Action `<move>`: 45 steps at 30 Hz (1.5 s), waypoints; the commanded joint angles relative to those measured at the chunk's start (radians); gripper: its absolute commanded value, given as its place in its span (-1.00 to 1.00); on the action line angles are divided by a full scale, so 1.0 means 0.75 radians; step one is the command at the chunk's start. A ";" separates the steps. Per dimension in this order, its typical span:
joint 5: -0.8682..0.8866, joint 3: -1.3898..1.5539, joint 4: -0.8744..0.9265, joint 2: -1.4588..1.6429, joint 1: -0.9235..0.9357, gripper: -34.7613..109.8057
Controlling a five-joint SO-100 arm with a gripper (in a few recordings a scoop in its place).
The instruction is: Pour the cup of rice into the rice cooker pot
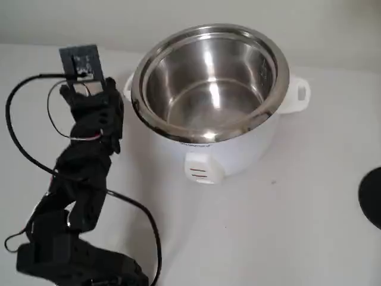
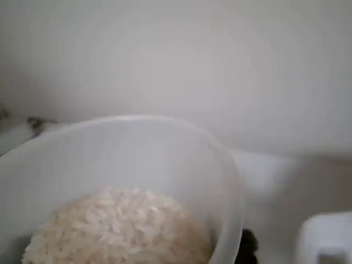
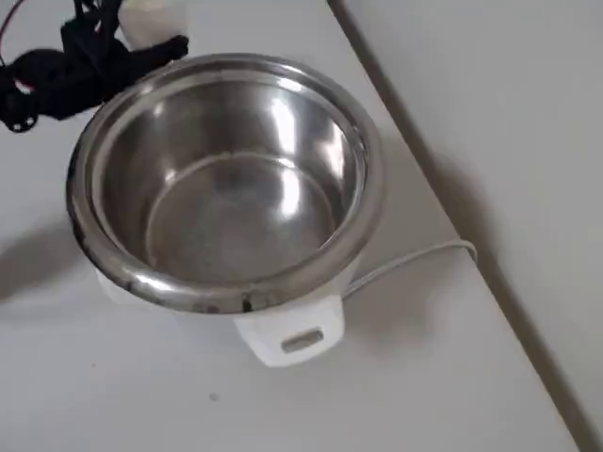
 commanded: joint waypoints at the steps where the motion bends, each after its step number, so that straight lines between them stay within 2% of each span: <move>1: 0.092 -0.245 0.170 0.207 0.080 -0.23; 8: 0.280 -0.577 0.485 0.217 0.194 -0.23; 16: 0.526 -0.691 0.573 0.225 0.354 -0.23; 26: 1.239 -0.738 0.716 0.186 0.562 -0.24; 33: 1.732 -0.753 0.851 0.155 0.546 -0.24; 38: 2.002 -0.869 0.988 0.112 0.513 -0.24; 45: 2.240 -1.127 1.113 -0.004 0.520 -0.24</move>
